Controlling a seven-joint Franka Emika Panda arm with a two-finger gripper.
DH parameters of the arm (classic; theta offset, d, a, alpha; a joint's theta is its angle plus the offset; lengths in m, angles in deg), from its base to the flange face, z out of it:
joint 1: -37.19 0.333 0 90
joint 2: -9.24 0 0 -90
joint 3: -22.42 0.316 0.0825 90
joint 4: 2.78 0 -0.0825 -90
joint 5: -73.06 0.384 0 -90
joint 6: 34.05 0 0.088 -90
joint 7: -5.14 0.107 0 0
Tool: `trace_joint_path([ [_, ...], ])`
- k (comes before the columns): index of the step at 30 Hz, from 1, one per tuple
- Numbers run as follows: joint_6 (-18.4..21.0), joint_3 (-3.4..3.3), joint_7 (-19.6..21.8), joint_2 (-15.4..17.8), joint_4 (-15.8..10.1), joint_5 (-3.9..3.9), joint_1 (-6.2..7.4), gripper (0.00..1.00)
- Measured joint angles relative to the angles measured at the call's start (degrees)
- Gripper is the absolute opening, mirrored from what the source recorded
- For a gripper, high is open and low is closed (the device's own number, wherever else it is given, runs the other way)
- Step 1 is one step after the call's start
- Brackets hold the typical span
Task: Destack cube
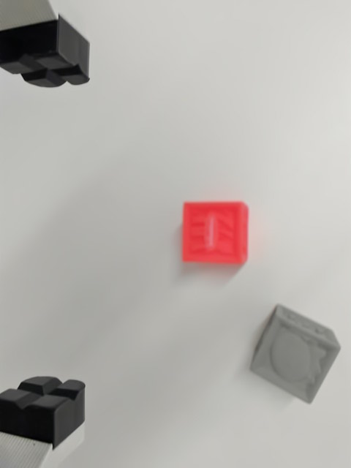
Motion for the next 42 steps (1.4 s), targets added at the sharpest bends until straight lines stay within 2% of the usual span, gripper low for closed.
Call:
trace_joint_path([
  [10,3.7,0.00,0.0,1.7,1.9,-0.02,0.00,1.00],
  [17,4.8,0.00,0.0,2.2,2.6,-0.03,0.00,1.00],
  [42,5.0,0.00,0.0,2.2,2.7,-0.03,0.00,1.00],
])
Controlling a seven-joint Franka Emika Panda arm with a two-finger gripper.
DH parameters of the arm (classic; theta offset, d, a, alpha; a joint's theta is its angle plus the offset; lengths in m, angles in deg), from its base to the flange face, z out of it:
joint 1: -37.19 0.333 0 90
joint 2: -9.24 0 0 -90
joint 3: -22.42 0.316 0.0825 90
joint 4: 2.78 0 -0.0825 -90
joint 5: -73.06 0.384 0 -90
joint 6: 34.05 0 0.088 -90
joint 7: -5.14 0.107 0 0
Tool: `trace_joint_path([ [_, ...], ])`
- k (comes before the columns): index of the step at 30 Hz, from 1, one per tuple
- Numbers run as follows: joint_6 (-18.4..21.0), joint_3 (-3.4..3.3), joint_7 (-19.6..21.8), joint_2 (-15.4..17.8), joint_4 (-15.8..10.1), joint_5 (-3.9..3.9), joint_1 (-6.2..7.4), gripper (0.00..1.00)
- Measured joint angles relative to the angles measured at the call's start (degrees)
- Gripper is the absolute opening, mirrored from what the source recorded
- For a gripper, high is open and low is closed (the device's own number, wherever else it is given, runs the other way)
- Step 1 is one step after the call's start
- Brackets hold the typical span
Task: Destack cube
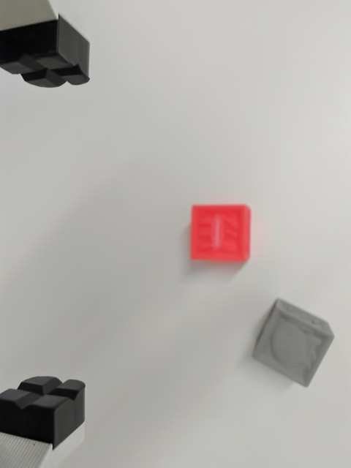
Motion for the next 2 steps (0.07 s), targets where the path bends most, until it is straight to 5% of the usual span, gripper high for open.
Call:
trace_joint_path([
  [2,0.0,0.00,0.0,0.0,0.0,0.00,0.00,1.00],
])
